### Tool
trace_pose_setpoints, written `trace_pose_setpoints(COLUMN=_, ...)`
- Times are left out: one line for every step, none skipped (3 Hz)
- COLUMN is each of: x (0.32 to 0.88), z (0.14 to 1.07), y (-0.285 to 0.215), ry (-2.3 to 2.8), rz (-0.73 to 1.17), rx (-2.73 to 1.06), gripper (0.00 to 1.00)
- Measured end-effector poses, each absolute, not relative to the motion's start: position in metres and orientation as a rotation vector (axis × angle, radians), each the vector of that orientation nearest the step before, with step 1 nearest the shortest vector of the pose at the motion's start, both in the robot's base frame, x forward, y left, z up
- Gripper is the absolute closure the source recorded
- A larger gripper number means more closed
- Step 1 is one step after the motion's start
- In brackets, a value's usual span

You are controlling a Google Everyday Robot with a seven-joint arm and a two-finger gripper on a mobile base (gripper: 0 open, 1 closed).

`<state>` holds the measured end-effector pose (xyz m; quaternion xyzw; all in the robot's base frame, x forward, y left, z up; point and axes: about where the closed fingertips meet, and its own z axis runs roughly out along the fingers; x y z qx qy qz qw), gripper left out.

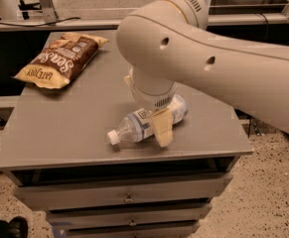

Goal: Knock blue plastic bottle over

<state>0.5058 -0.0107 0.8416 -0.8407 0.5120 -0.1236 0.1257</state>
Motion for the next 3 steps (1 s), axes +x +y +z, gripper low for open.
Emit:
trace_pose_setpoints(x=0.518, z=0.85, y=-0.038, ry=1.558, rz=-0.246, rx=-2.377, gripper=0.0)
trace_pose_setpoints(x=0.534, z=0.866, y=-0.083, ry=1.658, rz=-0.049, rx=-2.207, gripper=0.0)
trace_pose_setpoints(x=0.545, z=0.88, y=-0.131, ry=1.746, rz=0.133, rx=-2.004, gripper=0.0)
